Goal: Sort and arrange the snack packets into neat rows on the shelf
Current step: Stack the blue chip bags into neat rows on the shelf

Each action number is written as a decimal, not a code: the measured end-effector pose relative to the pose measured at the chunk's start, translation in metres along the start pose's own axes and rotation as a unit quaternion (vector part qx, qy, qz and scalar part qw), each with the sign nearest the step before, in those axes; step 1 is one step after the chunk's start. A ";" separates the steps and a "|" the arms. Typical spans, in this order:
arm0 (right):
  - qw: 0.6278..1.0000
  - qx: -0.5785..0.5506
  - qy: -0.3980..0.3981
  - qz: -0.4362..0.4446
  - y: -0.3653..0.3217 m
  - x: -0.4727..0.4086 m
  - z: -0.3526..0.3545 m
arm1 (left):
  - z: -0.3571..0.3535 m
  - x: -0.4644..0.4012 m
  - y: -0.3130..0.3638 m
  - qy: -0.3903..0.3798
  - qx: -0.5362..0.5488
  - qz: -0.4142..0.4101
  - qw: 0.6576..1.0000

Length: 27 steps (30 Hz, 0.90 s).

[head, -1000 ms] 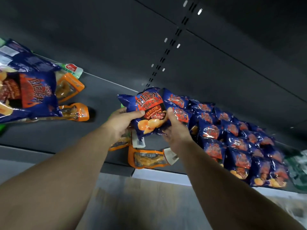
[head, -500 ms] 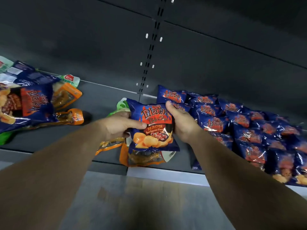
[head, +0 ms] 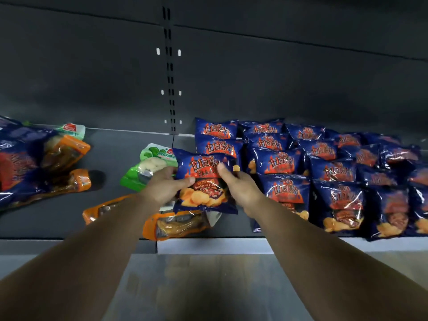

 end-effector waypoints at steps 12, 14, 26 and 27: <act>0.982 0.122 0.145 0.016 0.014 -0.020 0.020 | -0.046 -0.030 0.009 0.094 -0.019 -0.083 0.992; 0.977 0.151 0.152 0.012 0.014 -0.022 0.017 | -0.045 -0.034 0.004 0.119 -0.018 -0.079 0.990; 0.929 0.353 0.113 -0.026 0.017 -0.018 0.006 | -0.057 -0.035 -0.019 0.022 -0.246 -0.063 0.967; 0.926 0.359 0.115 -0.028 0.017 -0.018 0.006 | -0.058 -0.034 -0.020 0.013 -0.239 -0.071 0.968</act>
Point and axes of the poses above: each hand's wrist, its own x-axis away from the middle knuckle, its own z-axis out of the back of the hand, y = z × x, the point moved 6 cm from there along -x, towards the middle knuckle, and after that the axes turned 2 degrees about y, right-handed, at the moved point
